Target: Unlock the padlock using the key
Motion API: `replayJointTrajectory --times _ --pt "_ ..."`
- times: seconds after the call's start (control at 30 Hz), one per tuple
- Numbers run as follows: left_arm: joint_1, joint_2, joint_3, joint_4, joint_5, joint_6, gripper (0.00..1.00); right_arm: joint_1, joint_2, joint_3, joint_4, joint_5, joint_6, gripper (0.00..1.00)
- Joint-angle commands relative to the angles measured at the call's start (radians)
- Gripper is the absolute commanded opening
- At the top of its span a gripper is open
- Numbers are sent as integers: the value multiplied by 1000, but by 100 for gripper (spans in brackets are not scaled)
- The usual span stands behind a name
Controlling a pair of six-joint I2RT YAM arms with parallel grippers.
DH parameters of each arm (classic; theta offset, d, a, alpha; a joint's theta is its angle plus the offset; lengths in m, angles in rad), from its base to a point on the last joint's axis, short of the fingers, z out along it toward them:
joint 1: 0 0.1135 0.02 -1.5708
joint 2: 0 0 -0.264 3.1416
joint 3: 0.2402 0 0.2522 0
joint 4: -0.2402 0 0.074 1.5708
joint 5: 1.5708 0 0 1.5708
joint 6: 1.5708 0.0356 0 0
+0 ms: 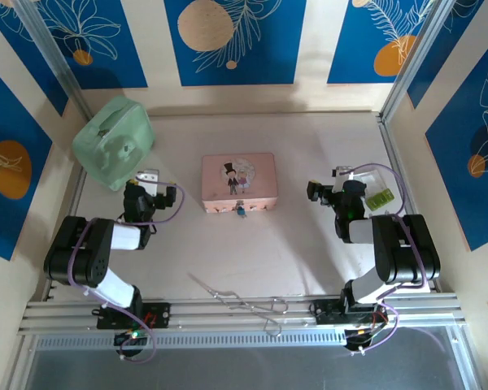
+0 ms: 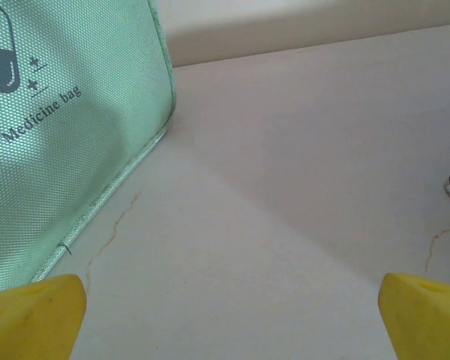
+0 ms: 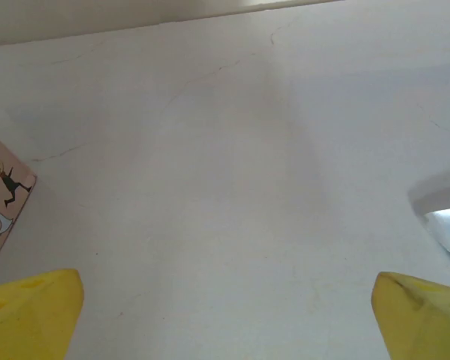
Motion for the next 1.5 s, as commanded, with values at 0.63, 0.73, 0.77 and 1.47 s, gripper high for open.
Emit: replayJointTrajectory --times 0.63,0.73,0.77,1.47 --pt "28 4 5 -28 61 -9 99 -5 -7 19 13 -32 -19 99" --pt "28 6 4 -27 62 -9 99 -5 -7 19 12 -32 -20 99" --pt "28 6 6 -28 63 -10 100 -5 -8 19 12 -32 -19 99" --pt "33 -95 103 -265 -6 -39 99 69 -153 179 -385 203 -1 99"
